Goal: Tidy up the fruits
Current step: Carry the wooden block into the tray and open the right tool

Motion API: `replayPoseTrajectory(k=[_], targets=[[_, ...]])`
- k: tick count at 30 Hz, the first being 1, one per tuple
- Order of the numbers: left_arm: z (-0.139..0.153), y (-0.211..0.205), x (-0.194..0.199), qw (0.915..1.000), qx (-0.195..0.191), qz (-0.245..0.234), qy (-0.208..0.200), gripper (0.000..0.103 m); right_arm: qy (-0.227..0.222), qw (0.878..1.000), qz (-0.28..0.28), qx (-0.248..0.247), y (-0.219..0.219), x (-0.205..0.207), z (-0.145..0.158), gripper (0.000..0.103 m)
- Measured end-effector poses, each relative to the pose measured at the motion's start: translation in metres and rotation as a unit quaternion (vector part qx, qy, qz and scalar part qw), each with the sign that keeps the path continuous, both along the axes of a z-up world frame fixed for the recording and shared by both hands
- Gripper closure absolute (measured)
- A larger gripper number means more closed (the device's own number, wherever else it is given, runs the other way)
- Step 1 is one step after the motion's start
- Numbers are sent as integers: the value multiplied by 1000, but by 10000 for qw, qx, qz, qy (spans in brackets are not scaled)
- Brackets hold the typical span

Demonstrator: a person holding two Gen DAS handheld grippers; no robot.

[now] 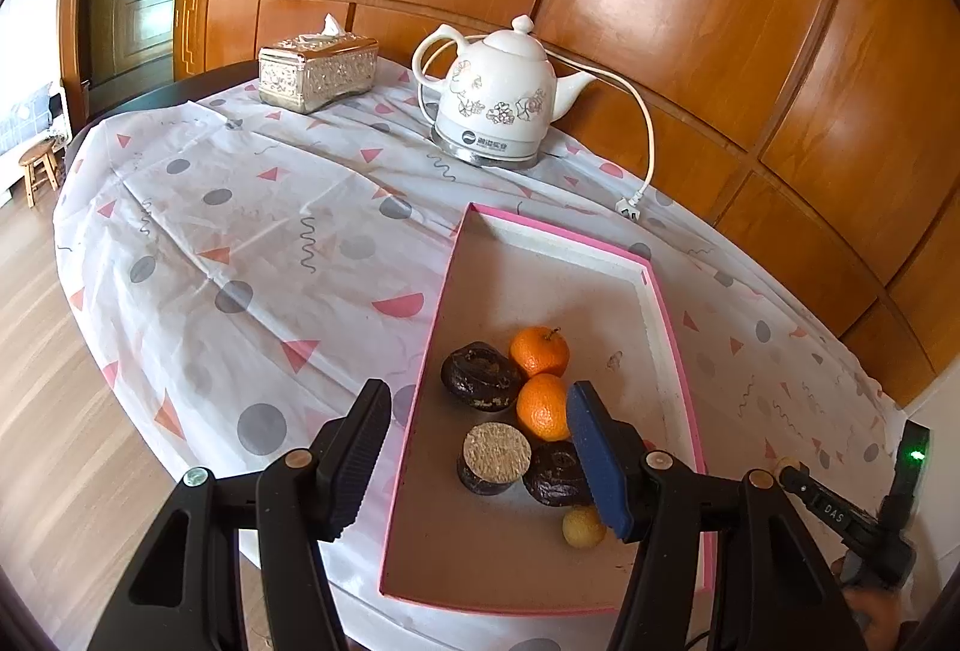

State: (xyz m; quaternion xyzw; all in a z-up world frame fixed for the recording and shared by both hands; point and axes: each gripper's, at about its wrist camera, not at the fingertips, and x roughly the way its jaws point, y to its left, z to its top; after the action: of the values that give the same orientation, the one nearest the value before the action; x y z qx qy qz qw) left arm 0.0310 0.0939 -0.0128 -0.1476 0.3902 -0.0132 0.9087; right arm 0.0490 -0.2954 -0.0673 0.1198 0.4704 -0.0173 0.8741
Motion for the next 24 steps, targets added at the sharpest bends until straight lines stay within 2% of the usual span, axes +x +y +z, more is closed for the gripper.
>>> replayPoseTrajectory(k=[7,16,24], targets=[[1,2,-5,10000,-36,10,-27,42,-87,9996,245,-66,12,-5,7,77],[6,14,-9,9997,-108,176,-118,41,-242,9979,578,145,29,-8,22,77],[5,39,-7,9985,-169,511,-130,41,-463,9891,1321,464,66,1,50,77]])
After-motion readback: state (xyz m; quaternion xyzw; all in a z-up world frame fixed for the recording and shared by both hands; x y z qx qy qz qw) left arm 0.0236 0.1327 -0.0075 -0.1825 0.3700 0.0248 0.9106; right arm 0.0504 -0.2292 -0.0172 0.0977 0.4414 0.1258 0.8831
